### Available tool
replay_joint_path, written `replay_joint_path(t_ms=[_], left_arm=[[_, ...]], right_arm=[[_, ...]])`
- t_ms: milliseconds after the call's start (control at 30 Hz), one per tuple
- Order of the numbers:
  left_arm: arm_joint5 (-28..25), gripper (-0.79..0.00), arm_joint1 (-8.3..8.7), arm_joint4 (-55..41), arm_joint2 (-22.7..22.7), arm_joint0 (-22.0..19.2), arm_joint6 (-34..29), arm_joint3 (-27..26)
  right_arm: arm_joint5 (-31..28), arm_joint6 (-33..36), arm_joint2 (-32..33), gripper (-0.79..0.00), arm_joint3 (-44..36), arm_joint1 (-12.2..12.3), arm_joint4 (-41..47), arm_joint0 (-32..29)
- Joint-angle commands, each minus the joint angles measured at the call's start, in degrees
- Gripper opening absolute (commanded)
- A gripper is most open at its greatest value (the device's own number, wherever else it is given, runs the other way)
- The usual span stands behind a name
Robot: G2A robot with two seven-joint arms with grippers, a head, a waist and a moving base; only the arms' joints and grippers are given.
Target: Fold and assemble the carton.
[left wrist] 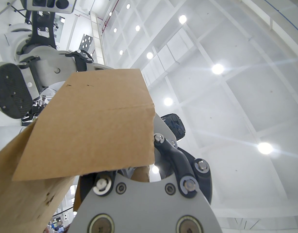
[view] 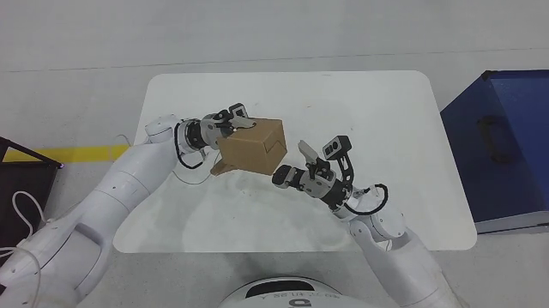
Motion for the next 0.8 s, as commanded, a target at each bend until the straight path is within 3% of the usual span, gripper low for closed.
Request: replay_joint_path(t_ms=[0, 667, 767], left_arm=[[0.0, -0.785, 0.00, 0.0, 0.0, 0.0, 0.0, 0.0], [0.0, -0.785, 0.00, 0.0, 0.0, 0.0, 0.0, 0.0], [4.4, -0.785, -0.09, -3.9, -1.2, 1.2, 0.0, -1.5]], right_arm=[[0.0, 0.0, 0.0, 0.000, 0.0, 0.0, 0.0, 0.0], [0.0, 0.0, 0.0, 0.000, 0.0, 0.0, 0.0, 0.0], [-0.1, -0.2, 0.0, 0.000, -0.1, 0.0, -0.1, 0.0]])
